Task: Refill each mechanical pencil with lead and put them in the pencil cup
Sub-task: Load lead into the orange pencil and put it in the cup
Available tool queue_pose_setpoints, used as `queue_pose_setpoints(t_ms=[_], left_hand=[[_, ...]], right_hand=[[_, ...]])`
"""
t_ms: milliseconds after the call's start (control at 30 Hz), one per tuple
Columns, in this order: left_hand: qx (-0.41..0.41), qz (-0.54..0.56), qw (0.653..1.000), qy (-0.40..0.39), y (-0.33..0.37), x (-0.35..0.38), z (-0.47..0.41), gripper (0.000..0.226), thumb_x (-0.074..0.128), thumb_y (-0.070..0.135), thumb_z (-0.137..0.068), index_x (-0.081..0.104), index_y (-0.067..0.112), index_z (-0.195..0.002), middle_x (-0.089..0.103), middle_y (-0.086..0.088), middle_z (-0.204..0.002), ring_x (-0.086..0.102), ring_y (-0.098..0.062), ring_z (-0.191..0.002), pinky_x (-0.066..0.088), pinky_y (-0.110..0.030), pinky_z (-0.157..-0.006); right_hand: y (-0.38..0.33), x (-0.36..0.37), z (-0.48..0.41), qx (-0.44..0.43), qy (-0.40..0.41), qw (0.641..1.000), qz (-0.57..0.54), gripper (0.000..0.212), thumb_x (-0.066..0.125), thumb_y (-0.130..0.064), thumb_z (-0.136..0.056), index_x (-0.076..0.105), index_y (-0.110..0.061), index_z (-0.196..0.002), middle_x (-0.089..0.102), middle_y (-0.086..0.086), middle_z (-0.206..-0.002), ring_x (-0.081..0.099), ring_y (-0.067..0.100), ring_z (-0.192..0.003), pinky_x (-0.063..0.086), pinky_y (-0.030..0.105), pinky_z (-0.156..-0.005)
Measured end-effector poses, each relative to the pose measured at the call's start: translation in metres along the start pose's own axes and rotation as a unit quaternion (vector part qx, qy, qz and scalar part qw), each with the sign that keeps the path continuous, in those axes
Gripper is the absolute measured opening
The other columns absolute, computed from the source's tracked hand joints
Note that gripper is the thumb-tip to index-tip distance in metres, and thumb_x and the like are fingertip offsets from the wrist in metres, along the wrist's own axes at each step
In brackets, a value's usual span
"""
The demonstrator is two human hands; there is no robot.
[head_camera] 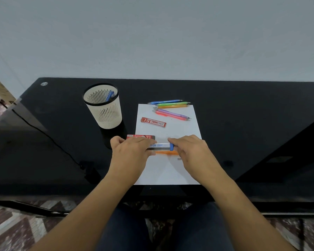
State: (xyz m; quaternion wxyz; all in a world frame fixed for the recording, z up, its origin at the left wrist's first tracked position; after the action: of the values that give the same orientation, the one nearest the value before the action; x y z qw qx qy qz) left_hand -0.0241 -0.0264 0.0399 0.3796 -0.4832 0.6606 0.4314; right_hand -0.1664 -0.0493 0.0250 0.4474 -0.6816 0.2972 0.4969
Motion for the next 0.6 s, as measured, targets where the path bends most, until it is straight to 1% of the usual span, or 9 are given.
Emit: queue_pose_setpoints(t_ms=[67,100,167,233,300,400,500,600], left_hand=[[0.0,0.02,1.0,0.005,0.0,-0.001,-0.002,0.03,0.073,0.029,-0.083,0.071,0.029,-0.113,0.072,0.008,-0.107,0.063,-0.017,-0.102,0.021,-0.036,-0.087],[-0.003,0.026,1.0,0.005,-0.001,0.001,-0.003,0.029,0.079,0.026,-0.078,0.074,0.027,-0.106,0.074,0.006,-0.099,0.066,-0.019,-0.094,0.021,-0.036,-0.083],[0.004,0.018,1.0,0.006,-0.001,0.004,-0.004,0.028,0.082,0.023,-0.074,0.075,0.026,-0.101,0.074,0.006,-0.092,0.068,-0.02,-0.087,0.02,-0.034,-0.08],[0.005,0.013,1.0,0.001,0.002,0.001,-0.005,0.028,0.077,0.027,-0.08,0.073,0.028,-0.107,0.074,0.009,-0.099,0.066,-0.018,-0.094,0.019,-0.034,-0.083],[-0.003,0.015,1.0,-0.01,0.004,0.002,-0.004,0.03,0.065,0.034,-0.089,0.067,0.031,-0.119,0.07,0.012,-0.113,0.061,-0.014,-0.108,0.016,-0.034,-0.089],[-0.012,0.022,0.999,-0.033,0.004,0.008,-0.003,0.034,0.052,0.04,-0.096,0.057,0.037,-0.13,0.062,0.018,-0.125,0.051,-0.007,-0.12,0.013,-0.033,-0.095],[-0.019,0.02,0.998,-0.053,0.004,0.013,-0.003,0.037,0.046,0.044,-0.098,0.051,0.04,-0.134,0.058,0.021,-0.13,0.046,-0.003,-0.122,0.012,-0.032,-0.096],[-0.025,0.036,0.999,-0.004,0.002,0.006,-0.001,0.033,0.056,0.04,-0.094,0.06,0.036,-0.127,0.064,0.016,-0.122,0.054,-0.009,-0.114,0.016,-0.033,-0.09]], right_hand=[[0.001,0.0,-0.001,0.002,0.006,1.0,-0.004,0.044,0.057,-0.013,-0.094,0.051,-0.024,-0.136,0.062,-0.002,-0.123,0.052,0.018,-0.113,0.043,0.035,-0.102],[0.001,-0.001,0.0,0.003,0.017,1.0,-0.015,0.043,0.059,-0.011,-0.093,0.054,-0.023,-0.134,0.063,0.0,-0.121,0.054,0.019,-0.111,0.044,0.037,-0.1],[0.002,-0.004,0.001,0.007,0.033,0.999,-0.025,0.041,0.06,-0.01,-0.091,0.057,-0.02,-0.131,0.065,0.002,-0.118,0.056,0.021,-0.109,0.046,0.037,-0.098],[0.004,-0.006,0.001,0.011,0.042,0.999,-0.026,0.042,0.062,-0.01,-0.091,0.056,-0.02,-0.132,0.064,0.001,-0.12,0.055,0.02,-0.11,0.045,0.035,-0.1],[0.006,-0.005,0.001,0.022,0.033,0.999,-0.021,0.045,0.061,-0.012,-0.091,0.053,-0.022,-0.135,0.061,-0.001,-0.125,0.053,0.017,-0.114,0.041,0.031,-0.103],[0.007,-0.005,0.0,0.032,0.026,0.999,-0.026,0.046,0.061,-0.012,-0.091,0.052,-0.022,-0.135,0.06,0.0,-0.126,0.053,0.017,-0.115,0.04,0.031,-0.105],[0.006,-0.008,-0.001,0.037,0.024,0.998,-0.049,0.047,0.062,-0.01,-0.09,0.052,-0.02,-0.135,0.06,0.003,-0.126,0.053,0.019,-0.115,0.041,0.035,-0.103],[0.006,-0.008,-0.002,0.043,0.015,0.998,-0.045,0.047,0.062,-0.012,-0.091,0.051,-0.02,-0.136,0.059,0.003,-0.126,0.052,0.018,-0.115,0.042,0.035,-0.103]])
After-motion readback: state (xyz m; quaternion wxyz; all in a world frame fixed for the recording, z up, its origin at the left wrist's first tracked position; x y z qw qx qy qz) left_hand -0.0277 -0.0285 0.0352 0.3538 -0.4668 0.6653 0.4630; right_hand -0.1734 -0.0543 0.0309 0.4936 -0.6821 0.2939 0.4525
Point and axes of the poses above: each hand's wrist, its own z-axis away from the middle knuckle, its own x-axis out of the palm, y = z × x, the point moved 9 cm from there along -z, towards the middle knuckle
